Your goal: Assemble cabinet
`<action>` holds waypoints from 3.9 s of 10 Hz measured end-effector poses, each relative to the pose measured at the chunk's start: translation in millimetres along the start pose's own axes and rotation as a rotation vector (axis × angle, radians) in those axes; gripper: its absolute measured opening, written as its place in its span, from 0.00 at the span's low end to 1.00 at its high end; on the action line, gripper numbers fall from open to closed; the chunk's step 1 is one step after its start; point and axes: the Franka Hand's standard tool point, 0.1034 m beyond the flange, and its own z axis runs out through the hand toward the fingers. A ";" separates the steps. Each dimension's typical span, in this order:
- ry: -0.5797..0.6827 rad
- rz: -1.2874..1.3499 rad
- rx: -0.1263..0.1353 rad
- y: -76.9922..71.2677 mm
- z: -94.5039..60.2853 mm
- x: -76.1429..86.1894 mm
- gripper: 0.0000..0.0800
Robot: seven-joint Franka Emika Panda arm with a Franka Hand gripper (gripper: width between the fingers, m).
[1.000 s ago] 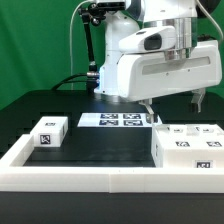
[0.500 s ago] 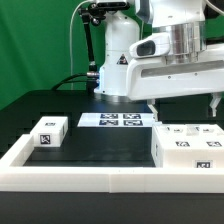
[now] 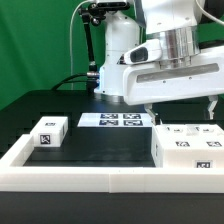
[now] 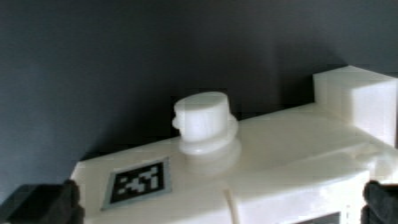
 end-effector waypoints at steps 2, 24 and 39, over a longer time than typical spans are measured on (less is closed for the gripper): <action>0.007 -0.072 -0.014 -8.3 9.3 -19.4 1.00; 0.042 -0.223 -0.136 14.2 50.0 -22.8 1.00; 0.082 -0.247 -0.137 13.3 52.4 -14.1 0.69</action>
Offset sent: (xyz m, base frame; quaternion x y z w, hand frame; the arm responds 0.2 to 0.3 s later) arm -0.0041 -0.0099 0.0023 -0.1660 0.0230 -0.1050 0.9802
